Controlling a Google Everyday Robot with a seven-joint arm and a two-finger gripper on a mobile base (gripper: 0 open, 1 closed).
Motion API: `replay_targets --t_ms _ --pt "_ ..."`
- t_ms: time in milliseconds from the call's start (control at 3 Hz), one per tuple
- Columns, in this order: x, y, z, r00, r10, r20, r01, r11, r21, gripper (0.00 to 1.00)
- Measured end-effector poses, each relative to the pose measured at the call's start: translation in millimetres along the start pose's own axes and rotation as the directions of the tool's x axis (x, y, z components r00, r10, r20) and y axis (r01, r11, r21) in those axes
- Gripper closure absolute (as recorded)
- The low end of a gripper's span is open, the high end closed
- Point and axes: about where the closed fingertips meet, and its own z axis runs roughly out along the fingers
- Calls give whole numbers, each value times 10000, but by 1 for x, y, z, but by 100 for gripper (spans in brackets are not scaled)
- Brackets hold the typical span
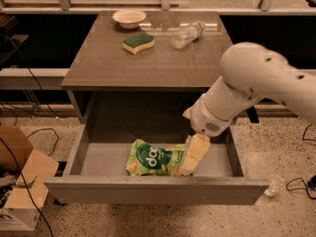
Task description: Pick green rice chip bag from top drawer and place on counter
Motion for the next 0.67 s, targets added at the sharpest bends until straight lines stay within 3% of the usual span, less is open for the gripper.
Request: replay_targets --t_ms 667 --pt "-7 -28 60 9973 -218 701 222 9997 -44 0"
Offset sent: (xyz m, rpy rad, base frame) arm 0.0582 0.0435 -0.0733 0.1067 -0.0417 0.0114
